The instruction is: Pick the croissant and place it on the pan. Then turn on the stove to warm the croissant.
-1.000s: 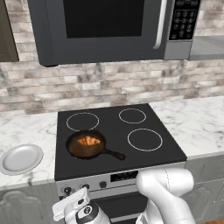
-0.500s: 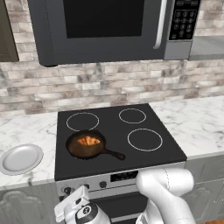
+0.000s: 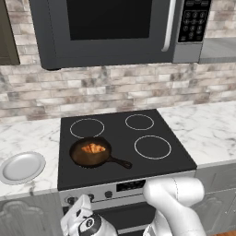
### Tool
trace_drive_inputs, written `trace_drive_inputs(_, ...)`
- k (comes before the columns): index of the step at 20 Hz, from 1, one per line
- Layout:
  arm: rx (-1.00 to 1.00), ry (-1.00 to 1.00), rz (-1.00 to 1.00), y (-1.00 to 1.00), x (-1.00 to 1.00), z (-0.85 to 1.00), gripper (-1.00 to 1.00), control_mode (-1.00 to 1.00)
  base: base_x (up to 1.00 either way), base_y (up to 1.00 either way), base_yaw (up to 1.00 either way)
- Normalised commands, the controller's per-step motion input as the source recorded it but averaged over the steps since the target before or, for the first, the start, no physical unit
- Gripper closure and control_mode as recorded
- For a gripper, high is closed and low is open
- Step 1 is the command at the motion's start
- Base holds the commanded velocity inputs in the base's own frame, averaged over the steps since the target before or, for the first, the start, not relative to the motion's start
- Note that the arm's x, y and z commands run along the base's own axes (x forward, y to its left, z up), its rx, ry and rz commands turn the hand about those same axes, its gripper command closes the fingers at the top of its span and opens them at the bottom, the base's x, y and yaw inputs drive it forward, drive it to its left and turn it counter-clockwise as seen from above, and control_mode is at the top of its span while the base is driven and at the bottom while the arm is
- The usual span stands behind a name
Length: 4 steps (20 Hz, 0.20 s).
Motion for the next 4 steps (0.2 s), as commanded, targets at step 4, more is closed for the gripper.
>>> trace_drive_inputs(4,-0.33,-0.09,0.01,0.16,0.00,0.02,1.00,-1.00,0.00,0.00,0.00)
